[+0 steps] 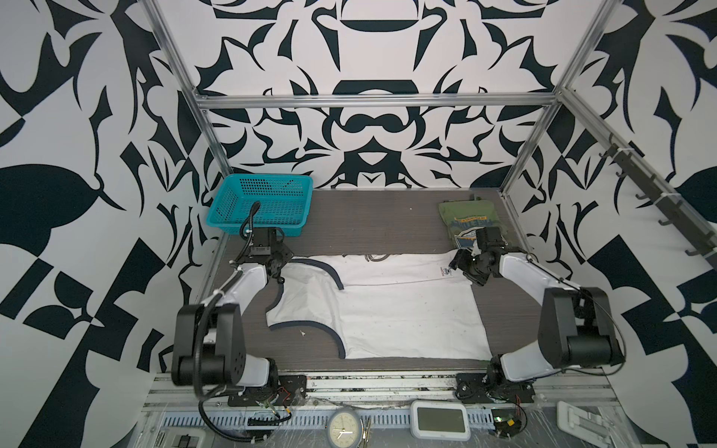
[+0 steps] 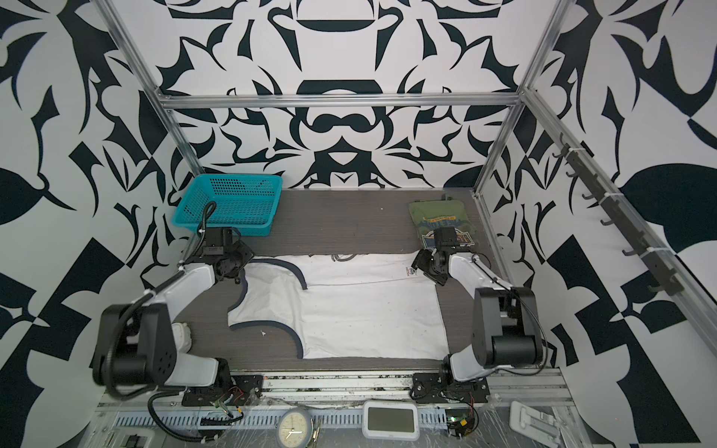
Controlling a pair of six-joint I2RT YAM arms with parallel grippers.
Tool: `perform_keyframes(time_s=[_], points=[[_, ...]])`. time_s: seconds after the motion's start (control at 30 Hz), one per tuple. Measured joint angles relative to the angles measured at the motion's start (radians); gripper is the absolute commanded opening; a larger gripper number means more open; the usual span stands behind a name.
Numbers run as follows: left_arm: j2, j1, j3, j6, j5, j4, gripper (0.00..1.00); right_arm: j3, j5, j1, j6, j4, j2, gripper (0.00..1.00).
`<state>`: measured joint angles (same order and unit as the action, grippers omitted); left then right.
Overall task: Fold and stack tank tops
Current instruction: Smooth out the tank top at the center of the table, then move the tank top to the center of the table.
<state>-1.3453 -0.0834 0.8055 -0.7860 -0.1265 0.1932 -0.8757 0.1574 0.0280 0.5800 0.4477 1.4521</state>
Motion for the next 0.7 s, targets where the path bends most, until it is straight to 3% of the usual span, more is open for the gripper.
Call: perform_keyframes(time_s=[0.13, 0.33, 0.57, 0.7], points=[[0.085, -0.145, -0.028, -0.023, -0.007, 0.039, 0.58, 0.034, -0.020, 0.056, -0.009, 0.036, -0.074, 0.73], [-0.042, -0.304, -0.104, -0.077, 0.020, 0.051, 0.58, 0.076, -0.024, 0.137, -0.006, 0.071, -0.023, 0.72], [-0.175, -0.303, -0.074, -0.098, 0.008, 0.032, 0.58, 0.061, -0.019, 0.162, 0.000, 0.025, 0.096, 0.71], [-0.211, -0.232, -0.056, -0.107, 0.010, -0.019, 0.58, 0.013, -0.014, 0.162, 0.006, 0.011, 0.148, 0.71]])
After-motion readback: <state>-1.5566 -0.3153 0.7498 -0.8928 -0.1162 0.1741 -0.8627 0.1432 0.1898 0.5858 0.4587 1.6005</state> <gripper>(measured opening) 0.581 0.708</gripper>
